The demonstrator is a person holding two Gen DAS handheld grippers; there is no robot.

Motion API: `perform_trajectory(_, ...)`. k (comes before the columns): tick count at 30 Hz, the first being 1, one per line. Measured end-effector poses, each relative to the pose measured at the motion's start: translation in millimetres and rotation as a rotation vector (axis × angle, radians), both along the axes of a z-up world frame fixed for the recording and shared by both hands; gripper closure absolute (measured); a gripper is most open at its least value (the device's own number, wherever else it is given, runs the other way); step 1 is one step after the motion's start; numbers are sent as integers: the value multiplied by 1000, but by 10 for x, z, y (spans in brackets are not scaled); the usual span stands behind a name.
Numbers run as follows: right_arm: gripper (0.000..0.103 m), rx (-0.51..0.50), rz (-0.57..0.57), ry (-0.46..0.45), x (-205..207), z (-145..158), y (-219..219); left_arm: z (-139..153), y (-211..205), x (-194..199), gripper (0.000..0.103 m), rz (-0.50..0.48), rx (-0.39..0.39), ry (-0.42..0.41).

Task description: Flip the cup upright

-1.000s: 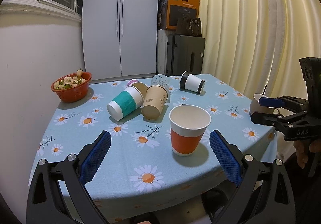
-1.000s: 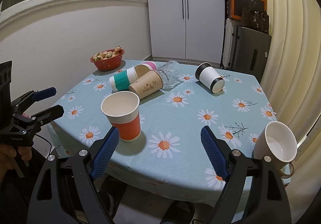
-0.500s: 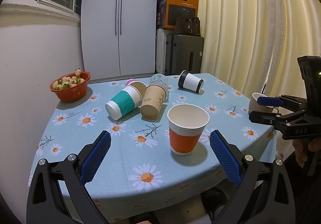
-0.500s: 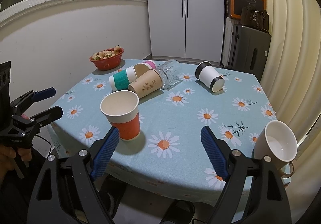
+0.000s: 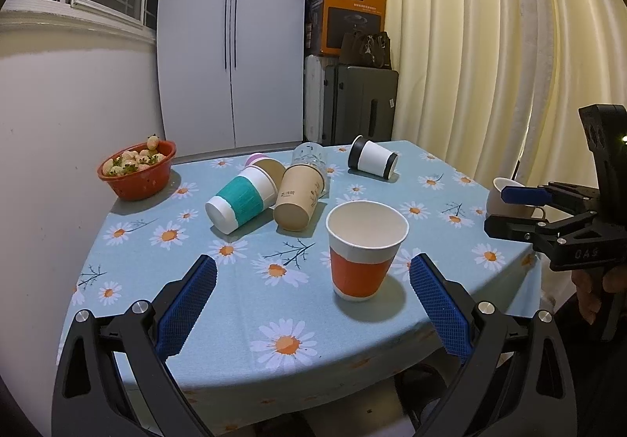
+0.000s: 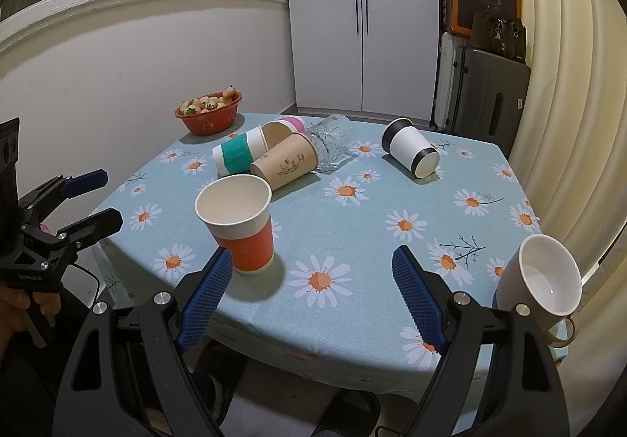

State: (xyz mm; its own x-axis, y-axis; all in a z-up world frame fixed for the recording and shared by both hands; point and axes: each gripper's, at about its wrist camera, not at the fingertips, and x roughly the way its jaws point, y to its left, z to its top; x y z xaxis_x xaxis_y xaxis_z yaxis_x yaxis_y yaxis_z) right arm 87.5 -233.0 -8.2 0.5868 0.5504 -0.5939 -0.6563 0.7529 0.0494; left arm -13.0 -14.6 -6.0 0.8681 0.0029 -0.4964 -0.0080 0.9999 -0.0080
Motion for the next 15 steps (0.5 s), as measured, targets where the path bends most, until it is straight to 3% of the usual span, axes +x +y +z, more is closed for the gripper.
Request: perform_trajectory(15, 20, -10, 7, -3, -13, -8, 17, 15, 71, -4, 7, 29, -12, -6)
